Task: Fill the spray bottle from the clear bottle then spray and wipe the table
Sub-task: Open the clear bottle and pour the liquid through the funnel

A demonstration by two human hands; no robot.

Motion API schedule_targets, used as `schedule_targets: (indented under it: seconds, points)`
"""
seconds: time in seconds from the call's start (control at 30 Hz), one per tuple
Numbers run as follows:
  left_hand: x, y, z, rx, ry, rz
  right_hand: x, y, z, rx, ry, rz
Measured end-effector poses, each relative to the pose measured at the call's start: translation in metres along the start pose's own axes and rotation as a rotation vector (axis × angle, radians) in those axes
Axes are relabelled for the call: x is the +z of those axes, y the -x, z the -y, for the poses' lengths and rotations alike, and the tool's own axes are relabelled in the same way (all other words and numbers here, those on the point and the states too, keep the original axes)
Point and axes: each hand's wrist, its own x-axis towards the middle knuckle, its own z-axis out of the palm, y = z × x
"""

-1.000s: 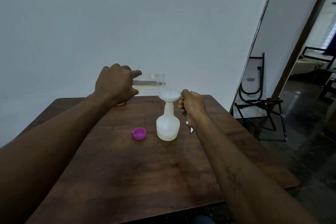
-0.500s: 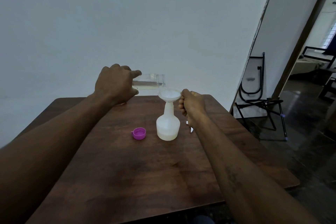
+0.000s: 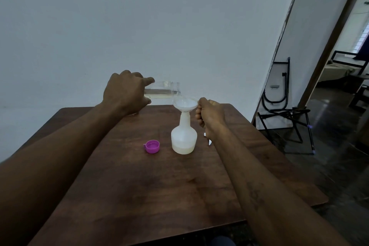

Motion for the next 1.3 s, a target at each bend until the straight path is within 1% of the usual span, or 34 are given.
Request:
schedule_targets:
  seconds: [1.3]
  points:
    - [-0.007,-0.001,-0.0019,0.005,0.002,-0.02,0.001,-0.0005,0.0003,-0.001,0.008,-0.006]
